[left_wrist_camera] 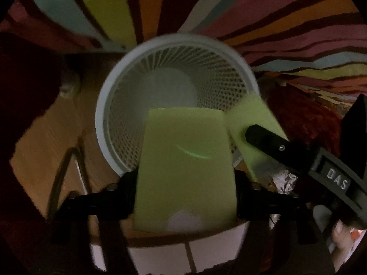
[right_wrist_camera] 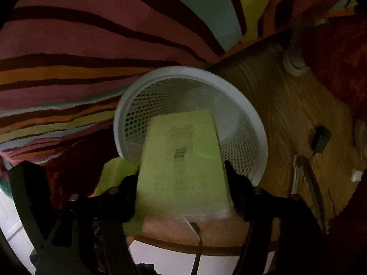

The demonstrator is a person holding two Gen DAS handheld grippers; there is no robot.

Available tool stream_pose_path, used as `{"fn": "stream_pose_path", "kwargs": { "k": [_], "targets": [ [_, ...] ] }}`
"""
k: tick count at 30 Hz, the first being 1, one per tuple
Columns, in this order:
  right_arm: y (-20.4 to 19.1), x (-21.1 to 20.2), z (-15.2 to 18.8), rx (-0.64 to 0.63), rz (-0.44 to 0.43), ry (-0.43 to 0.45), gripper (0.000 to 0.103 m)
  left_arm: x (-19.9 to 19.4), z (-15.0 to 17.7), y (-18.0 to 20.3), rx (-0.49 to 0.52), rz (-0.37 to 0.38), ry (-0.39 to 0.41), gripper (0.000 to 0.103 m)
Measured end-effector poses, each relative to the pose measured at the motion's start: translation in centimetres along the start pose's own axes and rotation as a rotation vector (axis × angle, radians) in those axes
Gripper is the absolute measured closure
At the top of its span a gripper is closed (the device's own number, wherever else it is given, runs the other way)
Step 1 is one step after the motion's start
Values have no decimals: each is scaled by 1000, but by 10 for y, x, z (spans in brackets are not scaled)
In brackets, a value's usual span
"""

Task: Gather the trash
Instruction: 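Open the left tool over the wastebasket while the right tool releases its box, then move both tools back over the bed toward the crumpled white paper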

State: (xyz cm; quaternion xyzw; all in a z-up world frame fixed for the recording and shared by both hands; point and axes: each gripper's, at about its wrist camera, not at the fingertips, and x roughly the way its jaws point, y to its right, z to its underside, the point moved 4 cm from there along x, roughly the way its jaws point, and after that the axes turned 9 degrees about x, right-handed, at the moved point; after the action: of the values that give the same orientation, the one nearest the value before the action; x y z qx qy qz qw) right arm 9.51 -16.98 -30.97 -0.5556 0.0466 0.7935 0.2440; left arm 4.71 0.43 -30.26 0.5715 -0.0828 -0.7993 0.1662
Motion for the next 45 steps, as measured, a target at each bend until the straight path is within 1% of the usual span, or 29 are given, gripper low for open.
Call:
{"fn": "stream_pose_path", "kwargs": {
  "k": [1, 2, 5, 8, 13, 21, 24, 29, 32, 36, 39, 40, 43, 45],
  "targets": [
    [2, 2, -2, 11, 12, -6, 14, 1, 1, -2, -8, -20, -6, 16],
    [4, 2, -2, 21, 27, -4, 13, 1, 0, -4, -12, -38, 2, 16],
    [8, 2, -2, 37, 34, 4, 12, -2, -4, -9, -35, -43, 28, 16],
    [10, 2, -2, 53, 38, 3, 12, -2, -5, -11, -41, -51, 34, 16],
    [10, 3, -3, 72, 33, 4, 12, -4, -7, -4, -20, -68, 48, 16],
    [12, 0, 0, 64, 21, 25, 12, -17, -4, -9, -15, -83, 89, 16],
    [11, -6, 3, 57, 11, 38, 12, -26, -4, -10, -13, -106, 122, 16],
    [3, -16, 9, 8, -2, 69, 12, -43, -1, -7, 2, -117, 191, 16],
    [-2, -27, 12, -24, -7, 114, 12, -54, 2, -5, 13, -126, 228, 16],
    [-7, -48, 18, -64, -8, 197, 12, -72, 8, -2, 28, -133, 281, 16],
    [-11, -66, 25, -99, -36, 248, 12, -87, 14, 1, 46, -139, 324, 16],
    [-13, -71, 27, -111, -39, 266, 9, -92, 16, 3, 54, -143, 342, 16],
    [-20, -93, 35, -159, -39, 359, 8, -108, 20, 7, 81, -164, 397, 16],
    [-22, -104, 39, -181, -41, 405, 8, -118, 23, 10, 102, -188, 435, 16]
  ]
}}
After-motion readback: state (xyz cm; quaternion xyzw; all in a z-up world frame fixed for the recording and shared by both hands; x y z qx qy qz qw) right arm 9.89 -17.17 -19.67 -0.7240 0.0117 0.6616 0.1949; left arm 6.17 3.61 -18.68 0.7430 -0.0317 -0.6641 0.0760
